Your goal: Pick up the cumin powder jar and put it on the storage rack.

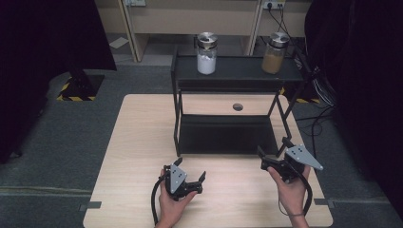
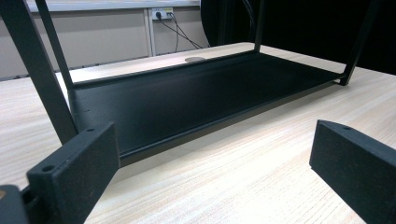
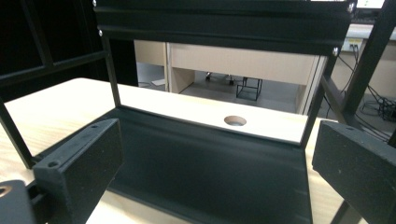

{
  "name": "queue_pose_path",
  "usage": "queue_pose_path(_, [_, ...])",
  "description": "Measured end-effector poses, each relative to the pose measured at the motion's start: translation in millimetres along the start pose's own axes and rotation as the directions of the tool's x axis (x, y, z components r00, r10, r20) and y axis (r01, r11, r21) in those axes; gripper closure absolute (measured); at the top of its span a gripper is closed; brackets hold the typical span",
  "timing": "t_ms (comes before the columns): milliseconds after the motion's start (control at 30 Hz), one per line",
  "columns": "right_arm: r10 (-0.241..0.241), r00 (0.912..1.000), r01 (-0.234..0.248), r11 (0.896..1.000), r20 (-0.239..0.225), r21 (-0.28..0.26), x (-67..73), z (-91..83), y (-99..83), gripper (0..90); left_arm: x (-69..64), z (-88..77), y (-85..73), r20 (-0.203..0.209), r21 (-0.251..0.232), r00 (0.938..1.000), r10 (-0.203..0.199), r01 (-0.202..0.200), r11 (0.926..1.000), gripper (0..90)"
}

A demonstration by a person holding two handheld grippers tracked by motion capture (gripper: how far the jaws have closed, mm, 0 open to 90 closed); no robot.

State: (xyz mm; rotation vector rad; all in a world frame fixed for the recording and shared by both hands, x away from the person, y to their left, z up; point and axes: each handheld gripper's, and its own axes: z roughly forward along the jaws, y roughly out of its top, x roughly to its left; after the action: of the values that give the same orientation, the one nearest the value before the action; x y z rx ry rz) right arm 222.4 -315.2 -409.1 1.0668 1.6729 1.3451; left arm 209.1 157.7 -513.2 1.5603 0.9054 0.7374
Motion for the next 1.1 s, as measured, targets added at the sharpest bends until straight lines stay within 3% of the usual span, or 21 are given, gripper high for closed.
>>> queue_pose_path(300, [0.029,0.9996,-0.029,0.999,0.004,0.018,-1.3,-4.0,-22.0,2.1,-0.4,-0.1,0.0,0.001,0.000,1.0000,0.000,0.000,1.0000,0.9])
queue_pose_path(800, [0.058,0.9983,-0.058,0.993,-0.002,0.107,1.9,-5.3,-59.6,2.2,-0.6,-0.2,0.0,0.001,0.000,1.0000,0.000,0.000,1.0000,0.9])
queue_pose_path(1100, [0.076,0.9971,-0.074,0.989,-0.009,0.125,5.4,-4.3,-72.1,2.6,-0.6,-0.2,0.0,0.001,0.000,1.0000,0.000,0.000,1.0000,0.8])
